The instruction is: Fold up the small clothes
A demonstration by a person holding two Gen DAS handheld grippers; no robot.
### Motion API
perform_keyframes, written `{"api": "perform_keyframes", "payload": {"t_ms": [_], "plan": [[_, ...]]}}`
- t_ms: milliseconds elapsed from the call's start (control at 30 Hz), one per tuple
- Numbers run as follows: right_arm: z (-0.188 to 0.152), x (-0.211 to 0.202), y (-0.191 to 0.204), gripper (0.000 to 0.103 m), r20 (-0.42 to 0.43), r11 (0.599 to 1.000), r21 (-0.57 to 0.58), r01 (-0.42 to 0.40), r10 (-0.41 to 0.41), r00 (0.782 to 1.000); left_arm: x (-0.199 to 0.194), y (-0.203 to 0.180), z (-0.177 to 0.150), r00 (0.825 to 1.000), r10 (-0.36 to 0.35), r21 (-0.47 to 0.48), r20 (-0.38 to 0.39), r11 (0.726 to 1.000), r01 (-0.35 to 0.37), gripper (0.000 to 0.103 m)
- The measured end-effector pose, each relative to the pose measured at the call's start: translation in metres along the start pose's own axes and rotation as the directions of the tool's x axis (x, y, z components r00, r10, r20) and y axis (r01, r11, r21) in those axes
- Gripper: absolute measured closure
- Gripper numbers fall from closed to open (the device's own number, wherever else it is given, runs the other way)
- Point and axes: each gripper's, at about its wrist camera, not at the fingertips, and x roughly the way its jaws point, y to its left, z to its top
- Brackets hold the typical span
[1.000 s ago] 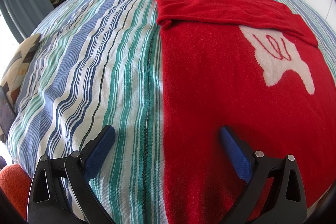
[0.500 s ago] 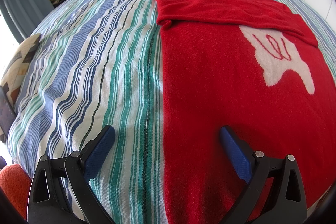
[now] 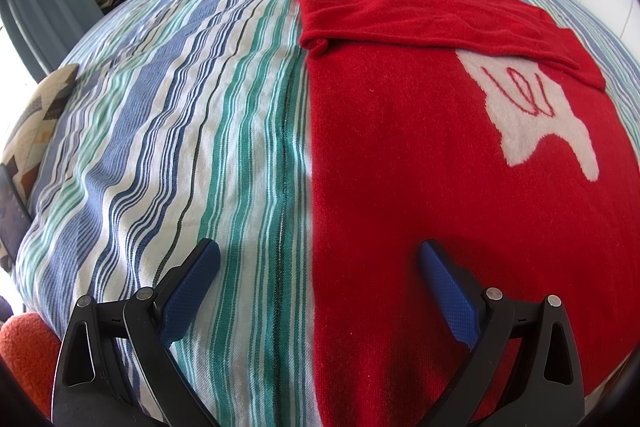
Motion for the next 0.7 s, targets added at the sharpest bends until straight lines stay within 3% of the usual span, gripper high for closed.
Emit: {"api": "perform_keyframes", "payload": {"t_ms": [100,167,267,367,400,467,533,600,700], "plan": [[0.002,-0.005,-0.001,0.029,-0.005,1.0,0.005,0.012,-0.012,1.0,-0.03,0.02,0.005,0.999,-0.029,-0.077,0.034,0.997,0.031,0.004],[0.007,-0.024,-0.002,0.029,0.015,1.0,0.023,-0.003,0.003,1.0,-0.049,0.041,0.0,0.989,-0.138,-0.152,0.056,0.978,0.145,0.003],[0.01,-0.053,-0.004,0.026,0.018,0.999,0.037,-0.031,0.03,0.999,-0.051,0.054,-0.017,0.945,-0.327,-0.206,-0.008,0.925,0.318,0.004],[0.002,-0.059,-0.01,0.026,-0.075,0.988,0.101,-0.116,0.124,0.989,-0.039,0.04,-0.038,0.907,-0.392,-0.191,-0.15,0.912,0.363,0.008],[-0.004,-0.058,-0.012,0.026,-0.113,0.979,0.139,-0.146,0.162,0.98,-0.036,0.034,-0.043,0.898,-0.397,-0.17,-0.187,0.914,0.368,0.013],[-0.016,-0.054,-0.017,0.025,-0.179,0.952,0.231,-0.201,0.244,0.953,-0.036,0.023,-0.051,0.901,-0.372,-0.127,-0.225,0.927,0.352,0.014],[-0.028,-0.047,-0.017,0.026,-0.232,0.911,0.322,-0.259,0.341,0.911,-0.036,0.018,-0.054,0.898,-0.365,-0.119,-0.246,0.931,0.346,0.014],[-0.041,-0.039,-0.011,0.026,-0.28,0.873,0.384,-0.3,0.42,0.863,-0.034,0.014,-0.055,0.884,-0.374,-0.121,-0.28,0.927,0.354,0.016],[-0.054,-0.027,0.011,0.026,-0.349,0.877,0.362,-0.317,0.443,0.826,-0.031,0.004,-0.06,0.856,-0.392,-0.103,-0.338,0.919,0.38,0.032]]}}
